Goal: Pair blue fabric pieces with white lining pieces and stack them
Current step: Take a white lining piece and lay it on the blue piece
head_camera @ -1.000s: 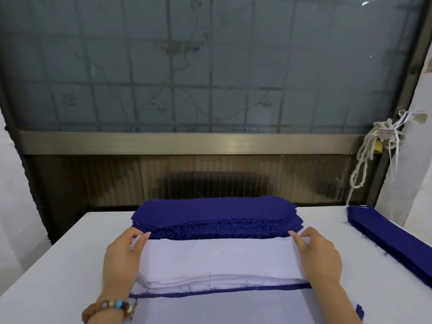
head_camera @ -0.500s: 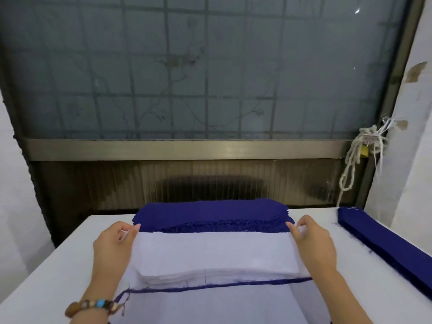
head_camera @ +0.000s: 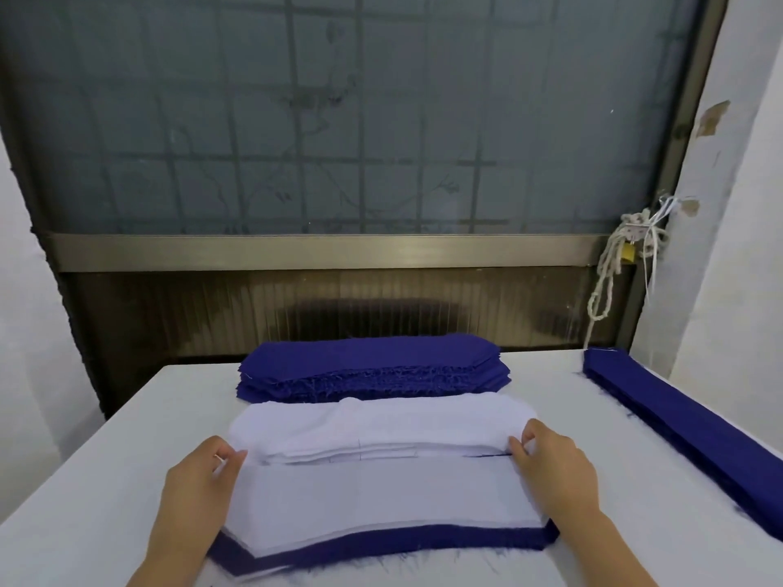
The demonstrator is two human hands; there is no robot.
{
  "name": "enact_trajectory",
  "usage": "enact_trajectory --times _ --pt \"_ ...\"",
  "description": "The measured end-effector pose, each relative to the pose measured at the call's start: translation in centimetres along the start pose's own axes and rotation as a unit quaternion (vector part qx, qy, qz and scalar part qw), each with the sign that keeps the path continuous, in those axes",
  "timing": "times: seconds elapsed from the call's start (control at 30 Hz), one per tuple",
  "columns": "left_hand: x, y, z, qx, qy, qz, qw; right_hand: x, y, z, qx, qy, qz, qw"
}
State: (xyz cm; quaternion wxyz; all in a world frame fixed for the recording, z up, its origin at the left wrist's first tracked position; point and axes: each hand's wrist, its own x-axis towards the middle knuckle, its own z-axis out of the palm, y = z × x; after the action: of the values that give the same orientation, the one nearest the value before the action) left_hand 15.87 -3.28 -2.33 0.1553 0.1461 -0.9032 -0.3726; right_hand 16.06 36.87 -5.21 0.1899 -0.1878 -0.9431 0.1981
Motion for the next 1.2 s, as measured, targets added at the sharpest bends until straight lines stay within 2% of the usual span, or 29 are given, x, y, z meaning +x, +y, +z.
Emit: enact_trajectory --times 0.23,0.5,0.9,1.2 --pt "-0.9 -0.7 0.0 0.027 -0.032 -0.004 0.999 -0.8 0.1 0.0 -0.024 0.008 0.000 1.000" --pt "-1.6 -1.6 -0.5 0.048 -0.005 0.030 0.998 -0.9 0.5 -0.3 0.046 0.029 0.044 0.998" --pt "-1.8 -1.1 -0.5 0.073 -0.027 0.033 0.996 -1.2 0.8 -0.4 0.006 0.021 0.056 0.998" --pt "-1.4 -1.4 -0.4 0.067 -0.008 0.027 0.997 -1.4 0.6 -0.5 0.012 0.022 0.059 0.998"
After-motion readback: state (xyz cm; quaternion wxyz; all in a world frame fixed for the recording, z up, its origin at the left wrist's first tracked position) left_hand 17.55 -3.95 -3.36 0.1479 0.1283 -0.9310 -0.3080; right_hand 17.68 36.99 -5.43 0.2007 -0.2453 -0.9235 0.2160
